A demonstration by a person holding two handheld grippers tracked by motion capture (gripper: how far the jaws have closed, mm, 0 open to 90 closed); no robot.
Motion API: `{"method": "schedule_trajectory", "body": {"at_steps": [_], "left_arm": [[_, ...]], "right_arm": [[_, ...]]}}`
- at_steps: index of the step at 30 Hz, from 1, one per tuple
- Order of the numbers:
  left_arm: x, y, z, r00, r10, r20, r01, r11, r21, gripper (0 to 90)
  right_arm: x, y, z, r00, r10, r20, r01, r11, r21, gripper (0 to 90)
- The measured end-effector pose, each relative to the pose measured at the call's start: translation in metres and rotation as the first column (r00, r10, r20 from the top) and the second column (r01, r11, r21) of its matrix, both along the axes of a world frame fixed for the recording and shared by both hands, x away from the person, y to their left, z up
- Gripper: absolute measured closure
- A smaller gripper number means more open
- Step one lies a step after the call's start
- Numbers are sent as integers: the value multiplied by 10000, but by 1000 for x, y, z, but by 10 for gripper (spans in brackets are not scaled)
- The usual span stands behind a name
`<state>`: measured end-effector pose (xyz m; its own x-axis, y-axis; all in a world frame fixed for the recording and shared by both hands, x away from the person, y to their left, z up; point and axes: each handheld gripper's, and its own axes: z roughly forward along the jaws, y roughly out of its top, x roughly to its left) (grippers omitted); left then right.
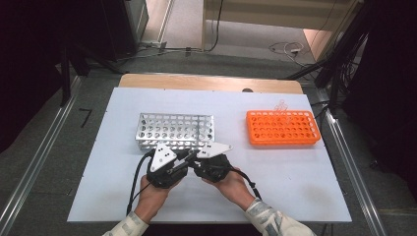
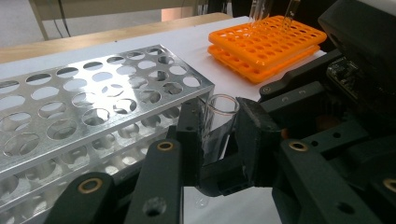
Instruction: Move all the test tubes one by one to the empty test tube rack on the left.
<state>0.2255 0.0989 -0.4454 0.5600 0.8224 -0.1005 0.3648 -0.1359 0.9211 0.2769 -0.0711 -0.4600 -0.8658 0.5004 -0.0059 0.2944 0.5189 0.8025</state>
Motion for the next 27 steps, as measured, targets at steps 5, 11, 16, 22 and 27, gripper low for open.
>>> {"method": "schedule_trajectory", "body": {"at_steps": [5, 11, 16, 22, 27], "left_arm": [[0, 0, 0, 9999, 92, 113, -94, 9998, 153, 741], [0, -1, 0, 9997, 142, 175, -146, 9997, 180, 755], [1, 1, 1, 9996, 218, 201, -220, 9997, 102, 756], [3, 9, 6, 9991, 393, 144, -390, 9990, -208, 757], [4, 15, 8, 9986, 526, 15, -525, 9979, -379, 756]], "right_arm": [[0, 0, 0, 10000, -14, -30, 14, 10000, -21, 734], [1, -1, 0, 9998, -66, -182, 66, 10000, 36, 729], [2, -2, 0, 9994, 13, -333, -10, 9999, 112, 626], [4, -3, 0, 9989, 136, -441, -129, 9998, 175, 414], [5, -6, 2, 9988, 106, -474, -99, 9998, 159, 344]]}}
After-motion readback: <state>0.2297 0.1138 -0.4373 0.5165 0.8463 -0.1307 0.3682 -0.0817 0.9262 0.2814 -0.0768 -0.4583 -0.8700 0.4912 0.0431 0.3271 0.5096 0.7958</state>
